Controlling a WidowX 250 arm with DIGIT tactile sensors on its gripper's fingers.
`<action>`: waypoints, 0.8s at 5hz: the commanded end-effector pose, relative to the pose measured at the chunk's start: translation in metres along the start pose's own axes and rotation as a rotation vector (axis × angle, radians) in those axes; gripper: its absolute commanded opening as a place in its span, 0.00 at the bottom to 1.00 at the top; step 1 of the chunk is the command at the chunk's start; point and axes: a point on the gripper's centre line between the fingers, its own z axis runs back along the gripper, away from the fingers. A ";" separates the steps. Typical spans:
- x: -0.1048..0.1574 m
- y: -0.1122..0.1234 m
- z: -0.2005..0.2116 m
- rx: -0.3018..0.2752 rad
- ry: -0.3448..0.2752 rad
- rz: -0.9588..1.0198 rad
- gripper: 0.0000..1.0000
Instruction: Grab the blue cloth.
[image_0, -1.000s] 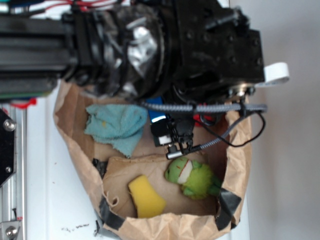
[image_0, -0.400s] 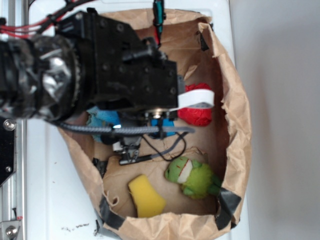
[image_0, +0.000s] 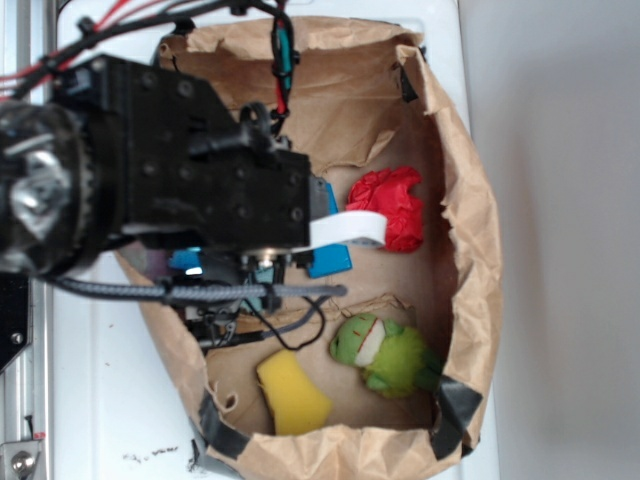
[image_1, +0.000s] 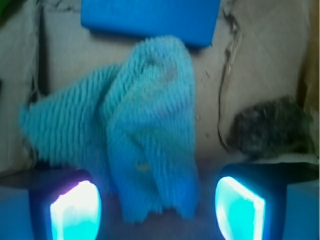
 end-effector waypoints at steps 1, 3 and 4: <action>0.001 -0.002 0.014 -0.017 -0.041 -0.003 1.00; 0.002 -0.007 0.000 -0.065 -0.060 0.017 1.00; 0.005 -0.010 -0.008 -0.065 -0.070 0.016 1.00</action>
